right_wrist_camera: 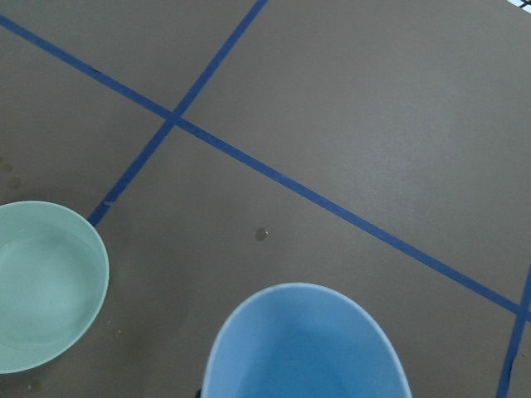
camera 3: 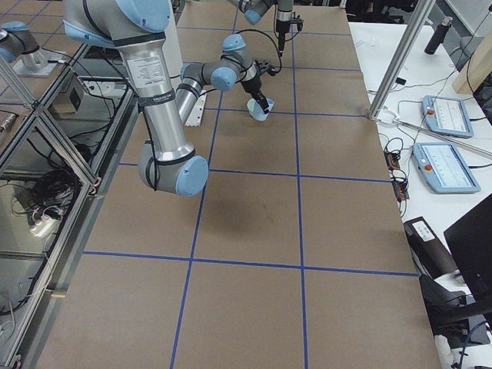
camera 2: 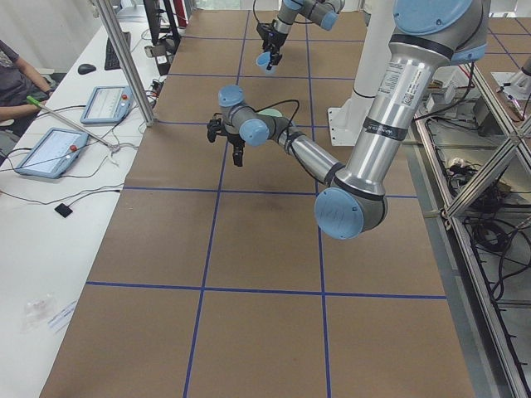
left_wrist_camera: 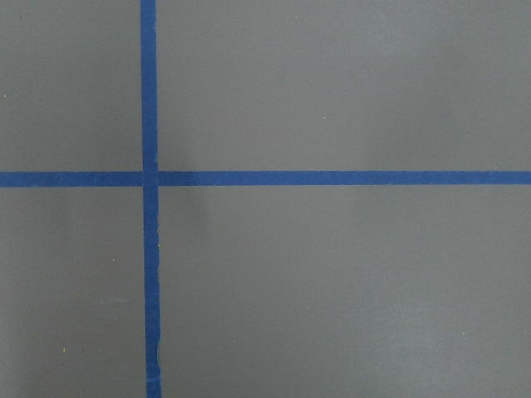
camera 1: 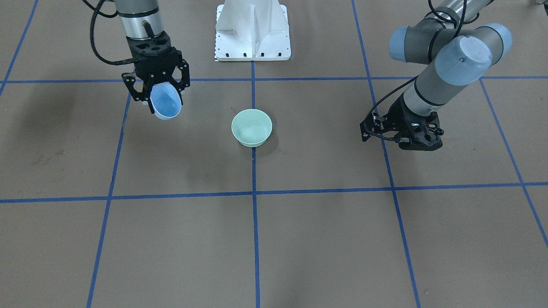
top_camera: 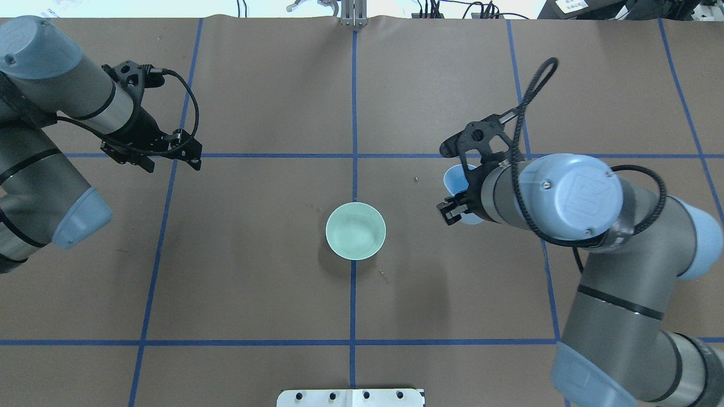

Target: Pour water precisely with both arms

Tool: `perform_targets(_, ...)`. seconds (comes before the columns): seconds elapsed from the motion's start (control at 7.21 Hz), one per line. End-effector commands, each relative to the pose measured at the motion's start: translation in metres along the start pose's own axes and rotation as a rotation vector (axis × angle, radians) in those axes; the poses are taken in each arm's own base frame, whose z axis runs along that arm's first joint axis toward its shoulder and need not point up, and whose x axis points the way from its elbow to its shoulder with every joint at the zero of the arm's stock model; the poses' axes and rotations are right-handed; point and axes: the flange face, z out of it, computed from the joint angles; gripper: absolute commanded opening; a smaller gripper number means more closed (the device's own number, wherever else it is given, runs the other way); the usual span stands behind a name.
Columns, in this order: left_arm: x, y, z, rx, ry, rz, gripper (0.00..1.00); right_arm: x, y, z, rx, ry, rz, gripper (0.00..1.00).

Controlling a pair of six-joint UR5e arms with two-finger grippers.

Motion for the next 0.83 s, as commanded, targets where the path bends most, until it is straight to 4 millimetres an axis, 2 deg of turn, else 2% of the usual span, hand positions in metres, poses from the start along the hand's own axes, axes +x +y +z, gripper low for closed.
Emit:
perform_targets(0.0,0.000,0.000,0.000,0.000,-0.001,-0.005,1.00,0.114,0.033,0.009,0.010,-0.040,0.101,0.05)
perform_targets(0.14,0.002,0.001,0.001,0.000,-0.001,-0.010,1.00,0.155,0.059,0.012,0.036,-0.054,0.125,0.05)
perform_targets(0.28,0.003,0.002,0.001,0.000,0.001,-0.021,1.00,0.196,0.086,0.031,0.086,-0.061,0.139,0.05)
perform_targets(0.42,0.004,0.002,0.000,0.003,0.002,-0.021,1.00,0.223,0.105,0.051,0.154,-0.091,0.137,0.05)
perform_targets(0.69,0.009,0.002,-0.002,0.007,0.007,-0.025,1.00,0.263,0.126,0.080,0.270,-0.055,0.159,0.05)
